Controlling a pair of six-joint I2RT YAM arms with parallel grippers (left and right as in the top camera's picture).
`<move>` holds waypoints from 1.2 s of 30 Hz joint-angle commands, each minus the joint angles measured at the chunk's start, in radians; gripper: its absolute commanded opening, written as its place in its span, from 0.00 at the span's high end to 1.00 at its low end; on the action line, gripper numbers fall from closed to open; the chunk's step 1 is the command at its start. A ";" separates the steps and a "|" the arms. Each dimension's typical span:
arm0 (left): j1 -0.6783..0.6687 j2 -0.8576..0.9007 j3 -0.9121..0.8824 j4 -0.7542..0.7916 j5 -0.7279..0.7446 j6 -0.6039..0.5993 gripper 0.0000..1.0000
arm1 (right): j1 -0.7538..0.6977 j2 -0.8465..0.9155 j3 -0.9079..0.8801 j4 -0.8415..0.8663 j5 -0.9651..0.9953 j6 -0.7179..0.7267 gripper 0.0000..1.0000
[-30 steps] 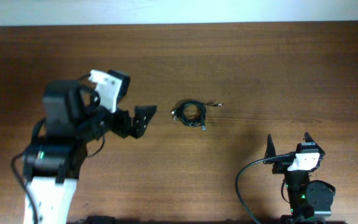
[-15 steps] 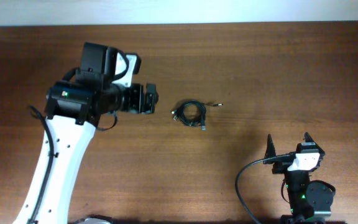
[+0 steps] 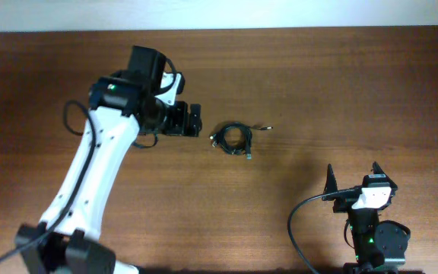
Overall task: Untangle cables
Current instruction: 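Move the left gripper forward over the black cable bundle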
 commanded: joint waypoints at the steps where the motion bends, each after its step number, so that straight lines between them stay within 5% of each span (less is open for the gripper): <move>1: -0.004 0.047 0.011 -0.005 0.040 -0.016 0.01 | 0.009 -0.010 -0.005 0.011 -0.140 0.061 0.02; 7: -0.004 0.089 0.011 0.024 0.041 -0.017 0.01 | 0.009 -0.010 -0.005 0.101 -0.825 0.328 0.02; 15: -0.004 0.108 0.011 0.037 0.041 -0.017 0.01 | 0.001 -0.009 0.098 0.493 -0.784 0.432 0.02; 18: -0.004 0.108 0.011 0.037 0.042 -0.017 0.01 | -0.040 0.016 0.261 0.348 -0.732 0.355 0.02; 27: -0.008 0.108 0.011 0.041 0.042 -0.017 0.01 | -0.195 0.421 1.007 -0.716 -0.594 0.089 0.02; 30: -0.024 0.108 0.011 0.054 0.041 -0.016 0.01 | -0.194 0.526 1.086 -0.809 -0.673 0.103 0.02; 34: -0.056 0.108 0.011 0.075 0.041 -0.017 0.01 | -0.194 0.605 1.087 -0.880 -1.091 0.236 0.02; 36: -0.071 0.109 0.011 0.088 0.041 -0.017 0.01 | -0.194 0.629 1.087 -0.874 -1.101 0.237 0.02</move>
